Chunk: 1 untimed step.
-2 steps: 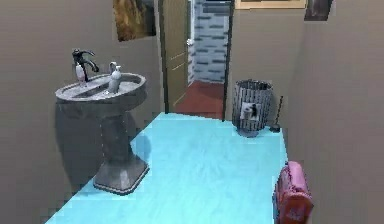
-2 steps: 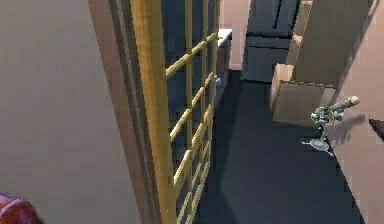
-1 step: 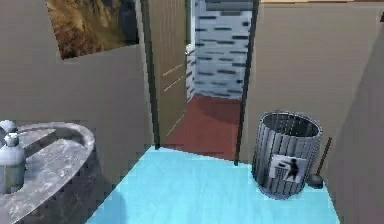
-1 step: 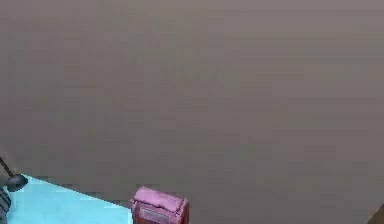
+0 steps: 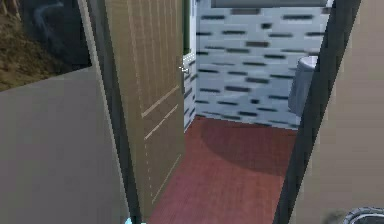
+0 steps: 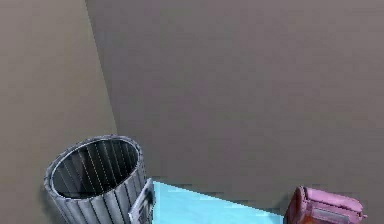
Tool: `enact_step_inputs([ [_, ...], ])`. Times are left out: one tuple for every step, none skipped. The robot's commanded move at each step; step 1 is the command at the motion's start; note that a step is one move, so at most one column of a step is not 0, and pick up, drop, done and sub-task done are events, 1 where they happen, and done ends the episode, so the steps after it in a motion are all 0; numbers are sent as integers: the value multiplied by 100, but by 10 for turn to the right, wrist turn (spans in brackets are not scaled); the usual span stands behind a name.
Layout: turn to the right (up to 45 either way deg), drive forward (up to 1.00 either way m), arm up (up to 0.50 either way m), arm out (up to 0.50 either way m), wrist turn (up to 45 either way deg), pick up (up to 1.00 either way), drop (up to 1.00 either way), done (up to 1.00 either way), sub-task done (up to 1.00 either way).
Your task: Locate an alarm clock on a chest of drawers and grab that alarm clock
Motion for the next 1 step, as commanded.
enact_step_inputs([
  [30, 0, 0, 0, 0, 0, 0, 0, 0],
])
